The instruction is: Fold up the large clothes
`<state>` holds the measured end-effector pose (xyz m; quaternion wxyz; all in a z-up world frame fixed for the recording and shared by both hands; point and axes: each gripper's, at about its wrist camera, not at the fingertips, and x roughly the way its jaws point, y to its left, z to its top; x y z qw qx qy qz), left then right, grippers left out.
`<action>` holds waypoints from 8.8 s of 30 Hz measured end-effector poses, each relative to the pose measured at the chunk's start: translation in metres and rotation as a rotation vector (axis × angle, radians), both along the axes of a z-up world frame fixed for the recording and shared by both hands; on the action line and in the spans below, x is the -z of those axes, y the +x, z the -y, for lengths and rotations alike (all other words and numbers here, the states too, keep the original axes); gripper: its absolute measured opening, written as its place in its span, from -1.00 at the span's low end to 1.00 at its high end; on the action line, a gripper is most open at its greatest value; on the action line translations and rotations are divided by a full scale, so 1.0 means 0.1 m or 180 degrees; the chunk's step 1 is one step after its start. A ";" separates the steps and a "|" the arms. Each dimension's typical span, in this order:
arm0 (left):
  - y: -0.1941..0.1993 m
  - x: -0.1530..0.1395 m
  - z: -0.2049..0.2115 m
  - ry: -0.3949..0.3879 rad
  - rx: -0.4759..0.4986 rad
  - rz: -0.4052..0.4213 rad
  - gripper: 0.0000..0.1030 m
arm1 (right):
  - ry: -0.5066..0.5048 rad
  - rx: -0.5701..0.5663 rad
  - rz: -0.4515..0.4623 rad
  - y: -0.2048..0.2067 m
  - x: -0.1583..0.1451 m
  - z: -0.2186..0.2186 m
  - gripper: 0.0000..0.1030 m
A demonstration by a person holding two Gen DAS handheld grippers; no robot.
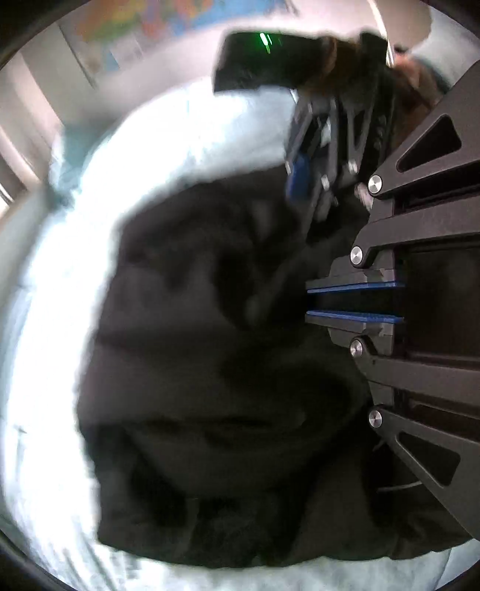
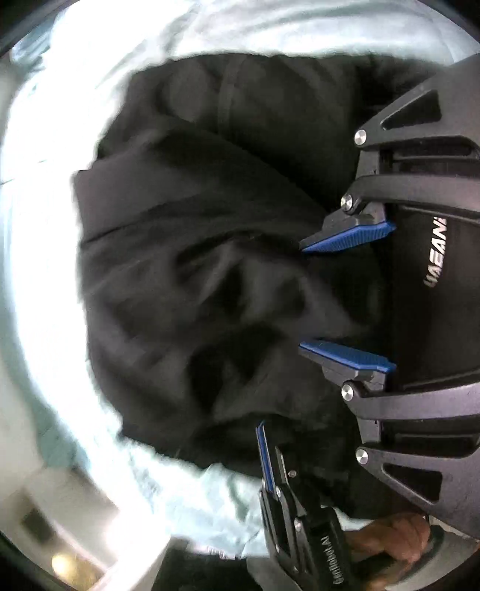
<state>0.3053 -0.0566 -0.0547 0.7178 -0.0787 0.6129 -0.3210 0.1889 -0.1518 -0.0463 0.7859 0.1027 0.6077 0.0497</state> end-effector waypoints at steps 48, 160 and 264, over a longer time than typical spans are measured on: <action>-2.33 -0.27 -2.39 0.0539 -0.0911 0.1152 0.41 | -0.0449 0.0981 0.0748 -2.61 -0.37 1.00 0.22; 0.04 -2.05 -2.27 -0.0845 -0.1482 0.0525 -0.67 | 0.0437 0.1107 0.0393 -0.73 -2.27 1.87 -0.67; 2.24 -0.46 -1.65 0.0366 -0.1731 0.0394 -0.75 | -0.1044 0.0510 0.0721 1.90 -0.63 2.20 -0.77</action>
